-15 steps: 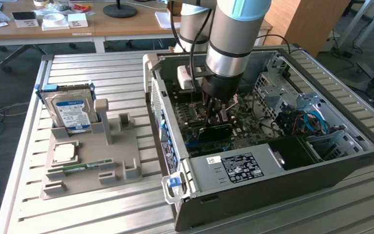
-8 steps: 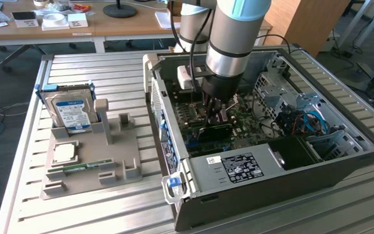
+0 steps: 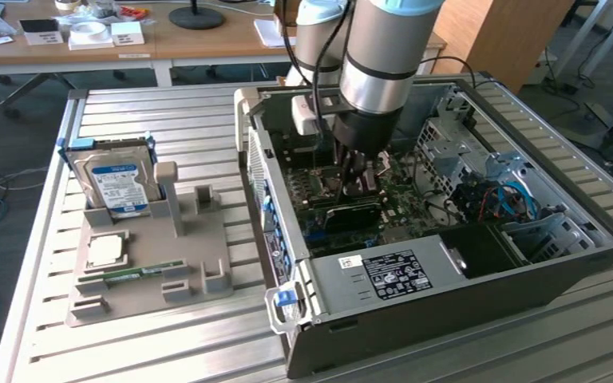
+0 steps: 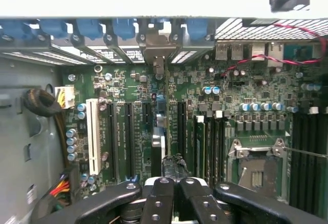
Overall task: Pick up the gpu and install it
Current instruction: 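Press down on the gpu until it lock into place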
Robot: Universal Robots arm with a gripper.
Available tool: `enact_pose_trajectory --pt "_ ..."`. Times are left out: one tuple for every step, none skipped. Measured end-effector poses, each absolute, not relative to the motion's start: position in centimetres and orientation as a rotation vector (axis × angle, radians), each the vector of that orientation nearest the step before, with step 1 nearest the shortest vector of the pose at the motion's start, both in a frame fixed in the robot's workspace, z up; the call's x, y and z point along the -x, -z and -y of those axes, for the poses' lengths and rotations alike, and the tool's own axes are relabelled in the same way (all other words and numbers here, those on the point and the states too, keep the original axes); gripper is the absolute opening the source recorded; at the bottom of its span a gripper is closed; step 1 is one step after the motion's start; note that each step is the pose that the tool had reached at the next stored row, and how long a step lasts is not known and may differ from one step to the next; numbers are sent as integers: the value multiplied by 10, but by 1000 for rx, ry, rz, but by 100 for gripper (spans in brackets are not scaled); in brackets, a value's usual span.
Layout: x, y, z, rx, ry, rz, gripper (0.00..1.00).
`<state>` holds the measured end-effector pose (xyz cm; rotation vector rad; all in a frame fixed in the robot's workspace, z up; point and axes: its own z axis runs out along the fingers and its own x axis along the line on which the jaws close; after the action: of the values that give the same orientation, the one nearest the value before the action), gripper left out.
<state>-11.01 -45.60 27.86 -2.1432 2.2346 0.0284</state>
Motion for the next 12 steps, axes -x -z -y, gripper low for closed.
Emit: enact_pose_trajectory --pt "110 -282 456 2143 -28 -2235 11" --pt "110 -285 456 2143 -28 -2235 11" --pt "110 -289 456 2143 -28 -2235 11" --pt "110 -293 456 2142 -28 -2235 11" --pt "110 -298 456 2142 -28 -2236 11" --pt "110 -302 456 2142 -28 -2236 11" --pt "110 -306 456 2142 -28 -2236 11" --pt "110 -309 456 2141 -28 -2236 11" --pt "110 -313 456 2141 -28 -2237 11" --pt "110 -317 456 2141 -28 -2237 11" --pt "110 -320 456 2141 -28 -2237 11" --pt "110 -324 456 2140 -28 -2238 11"
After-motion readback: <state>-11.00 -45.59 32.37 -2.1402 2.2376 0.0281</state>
